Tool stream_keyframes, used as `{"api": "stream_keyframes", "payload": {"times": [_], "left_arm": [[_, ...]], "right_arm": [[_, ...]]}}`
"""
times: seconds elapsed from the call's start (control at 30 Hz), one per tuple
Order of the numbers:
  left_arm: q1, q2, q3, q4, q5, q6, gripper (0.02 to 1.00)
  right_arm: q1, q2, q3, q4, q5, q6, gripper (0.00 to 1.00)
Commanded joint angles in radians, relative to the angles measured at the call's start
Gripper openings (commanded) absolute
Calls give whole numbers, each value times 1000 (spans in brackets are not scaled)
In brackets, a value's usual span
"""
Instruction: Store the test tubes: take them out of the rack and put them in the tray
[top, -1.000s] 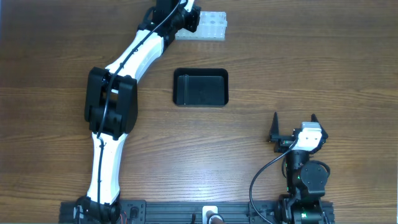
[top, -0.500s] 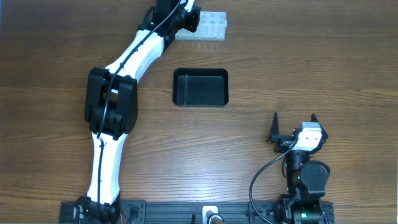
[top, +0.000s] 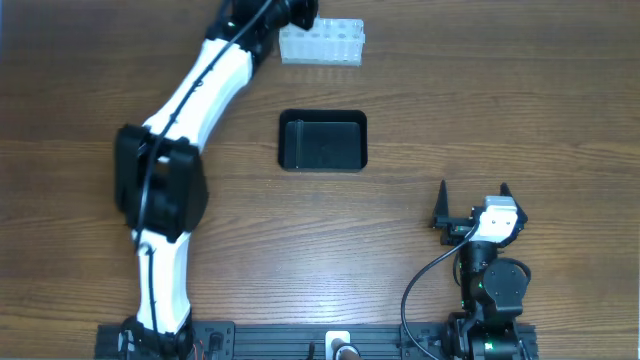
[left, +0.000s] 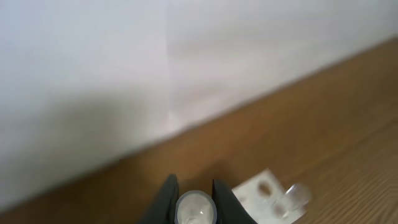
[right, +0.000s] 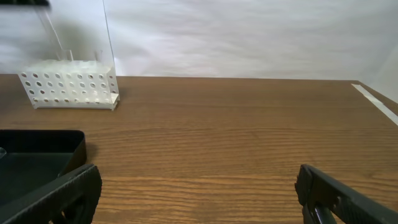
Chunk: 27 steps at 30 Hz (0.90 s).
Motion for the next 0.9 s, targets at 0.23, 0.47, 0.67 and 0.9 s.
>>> {"api": "stream_keyframes", "payload": {"times": [0.23,0.47,0.67,0.9], "left_arm": [[-24,-256,-1,-124,-16,-25,91],[-69,-255,-1,-558,-89,-317,60],[-137,-208,-2,-857,-293,-613,40],[-190,-160,-4,-879,-330,-633,60]], "right_arm": [[-7,-10,-6,-4,-4,-4,993],[-7,-10,-6,-4,-4,-4,993],[-7,-10,-6,-4,-4,-4,991],[-7,-10,-6,-4,-4,-4,991]]}}
